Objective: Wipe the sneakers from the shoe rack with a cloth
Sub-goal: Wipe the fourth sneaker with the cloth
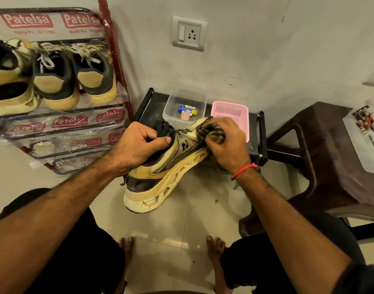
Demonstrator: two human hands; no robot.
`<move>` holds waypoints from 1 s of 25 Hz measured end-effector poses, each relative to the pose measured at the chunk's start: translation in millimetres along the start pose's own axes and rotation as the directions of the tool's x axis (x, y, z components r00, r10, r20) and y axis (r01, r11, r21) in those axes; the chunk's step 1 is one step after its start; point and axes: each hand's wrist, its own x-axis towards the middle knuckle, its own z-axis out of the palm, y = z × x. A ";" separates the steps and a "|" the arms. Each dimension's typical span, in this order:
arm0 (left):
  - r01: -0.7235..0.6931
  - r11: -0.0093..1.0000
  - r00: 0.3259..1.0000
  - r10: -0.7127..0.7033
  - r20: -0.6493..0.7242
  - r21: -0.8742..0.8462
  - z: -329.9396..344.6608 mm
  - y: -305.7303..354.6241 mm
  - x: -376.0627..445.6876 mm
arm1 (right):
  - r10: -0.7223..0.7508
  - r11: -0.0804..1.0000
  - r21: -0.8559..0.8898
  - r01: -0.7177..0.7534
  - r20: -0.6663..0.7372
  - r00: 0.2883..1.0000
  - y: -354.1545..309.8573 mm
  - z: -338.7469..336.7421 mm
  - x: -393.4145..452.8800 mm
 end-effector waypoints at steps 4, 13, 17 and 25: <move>-0.042 0.996 0.999 0.041 0.015 0.085 -3.1 -6.0 -2.6 | -0.088 0.961 0.267 0.068 0.066 0.994 -48.9 25.6 -32.1; -0.079 0.994 0.996 0.077 0.032 0.078 0.7 -3.2 -3.1 | -0.019 0.998 -0.068 0.020 0.012 1.000 3.8 0.0 -1.0; -0.086 0.993 0.996 0.085 0.020 0.077 3.5 -3.6 -3.2 | 0.141 0.980 -0.133 -0.145 -0.039 0.989 28.4 -8.0 9.8; -0.065 0.998 0.990 0.066 -0.120 0.017 -2.5 -9.1 0.2 | 0.031 0.994 0.110 -0.026 -0.045 0.998 -7.0 11.8 -11.1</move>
